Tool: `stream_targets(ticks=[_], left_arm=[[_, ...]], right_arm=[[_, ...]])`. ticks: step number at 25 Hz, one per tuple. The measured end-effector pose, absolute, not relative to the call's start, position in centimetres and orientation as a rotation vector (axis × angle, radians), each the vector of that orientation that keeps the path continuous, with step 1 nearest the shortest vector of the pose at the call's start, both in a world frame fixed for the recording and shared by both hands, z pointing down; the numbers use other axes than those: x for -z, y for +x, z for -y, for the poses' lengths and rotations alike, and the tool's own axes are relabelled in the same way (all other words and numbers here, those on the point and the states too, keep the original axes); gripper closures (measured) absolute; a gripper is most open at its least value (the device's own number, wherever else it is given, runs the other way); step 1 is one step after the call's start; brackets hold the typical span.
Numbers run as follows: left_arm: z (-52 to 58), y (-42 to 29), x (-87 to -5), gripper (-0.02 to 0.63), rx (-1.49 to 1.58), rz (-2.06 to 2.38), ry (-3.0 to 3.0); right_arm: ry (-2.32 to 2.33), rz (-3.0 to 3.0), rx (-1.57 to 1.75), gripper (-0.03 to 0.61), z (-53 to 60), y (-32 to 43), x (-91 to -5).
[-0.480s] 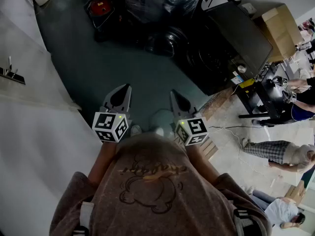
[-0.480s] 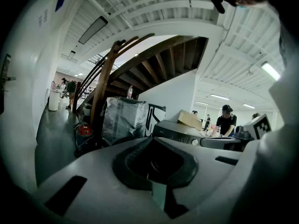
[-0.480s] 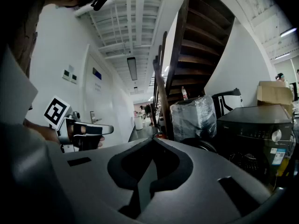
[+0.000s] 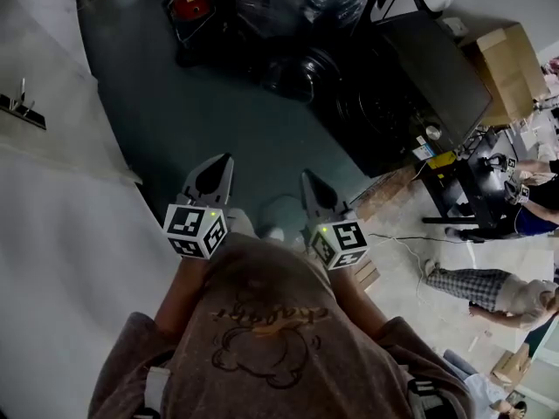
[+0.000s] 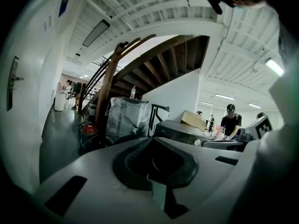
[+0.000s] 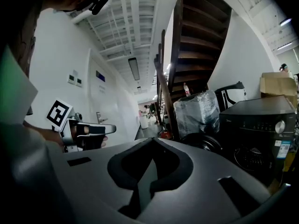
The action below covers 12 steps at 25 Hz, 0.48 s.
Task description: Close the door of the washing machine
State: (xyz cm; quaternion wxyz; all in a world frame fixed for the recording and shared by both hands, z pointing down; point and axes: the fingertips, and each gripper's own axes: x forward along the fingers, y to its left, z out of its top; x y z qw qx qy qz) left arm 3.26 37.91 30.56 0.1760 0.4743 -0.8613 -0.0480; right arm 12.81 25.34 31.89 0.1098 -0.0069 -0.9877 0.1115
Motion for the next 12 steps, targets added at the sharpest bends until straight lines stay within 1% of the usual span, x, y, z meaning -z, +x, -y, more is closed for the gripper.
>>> stream_targets(ticks=[6, 12], left_arm=[[-38.0, 3.7, -31.1, 0.612, 0.156, 2.444, 1.292], [-36.7, 1.1, -32.6, 0.612, 0.178, 2.435, 1.268]], right_arm=[[-0.050, 2.868, -0.326, 0.578, -24.6, 12.9, -33.2], [-0.056, 2.864, -0.309, 0.578, -23.2, 10.8, -33.8]])
